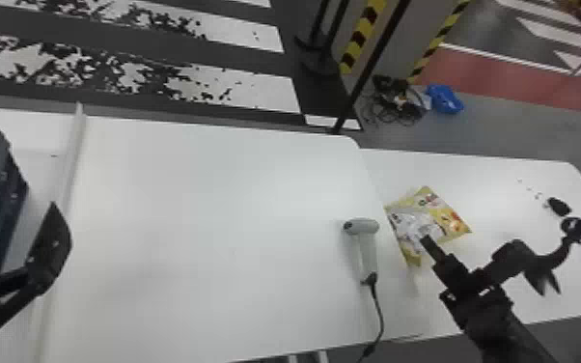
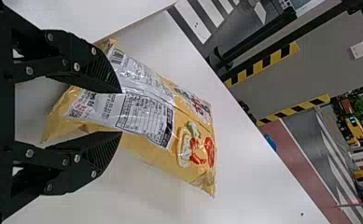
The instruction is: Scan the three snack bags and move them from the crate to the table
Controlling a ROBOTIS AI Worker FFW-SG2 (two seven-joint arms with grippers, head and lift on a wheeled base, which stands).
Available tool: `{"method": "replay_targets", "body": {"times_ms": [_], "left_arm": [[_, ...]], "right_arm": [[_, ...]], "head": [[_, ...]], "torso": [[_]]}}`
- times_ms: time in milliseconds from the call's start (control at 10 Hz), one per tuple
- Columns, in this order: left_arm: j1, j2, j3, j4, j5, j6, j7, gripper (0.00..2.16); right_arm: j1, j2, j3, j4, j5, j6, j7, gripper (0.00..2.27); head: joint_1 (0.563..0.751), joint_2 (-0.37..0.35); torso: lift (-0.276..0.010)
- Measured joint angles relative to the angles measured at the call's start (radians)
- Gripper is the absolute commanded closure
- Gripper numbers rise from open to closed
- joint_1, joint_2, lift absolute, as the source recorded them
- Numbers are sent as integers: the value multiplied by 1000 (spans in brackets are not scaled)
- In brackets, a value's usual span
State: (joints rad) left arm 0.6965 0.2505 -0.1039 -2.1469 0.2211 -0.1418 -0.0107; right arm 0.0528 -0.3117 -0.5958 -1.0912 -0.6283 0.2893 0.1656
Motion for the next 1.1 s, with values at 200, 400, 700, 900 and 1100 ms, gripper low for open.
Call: {"method": "replay_targets", "body": {"times_ms": [200,400,700,900,1100], "left_arm": [[-3,-2,-6,3,-1,2,1,33],[-10,-3,-13,6,-4,3,4,33],[-14,-5,-23,6,-19,3,15,33],[-14,-4,-25,5,-20,8,15,33],[-14,-3,-25,4,-20,11,14,33]], "right_arm": [[88,21,-8,-144,-23,-1,-14,56],[198,56,0,-363,-23,4,3,60],[325,122,77,-663,-25,58,6,60],[401,149,193,-840,17,70,2,60],[450,186,316,-956,108,79,-25,76]], "head": [[695,-350],[695,-350],[695,-350],[695,-340],[695,-224]], "torso": [[-62],[-62],[-62],[-62],[-62]]}}
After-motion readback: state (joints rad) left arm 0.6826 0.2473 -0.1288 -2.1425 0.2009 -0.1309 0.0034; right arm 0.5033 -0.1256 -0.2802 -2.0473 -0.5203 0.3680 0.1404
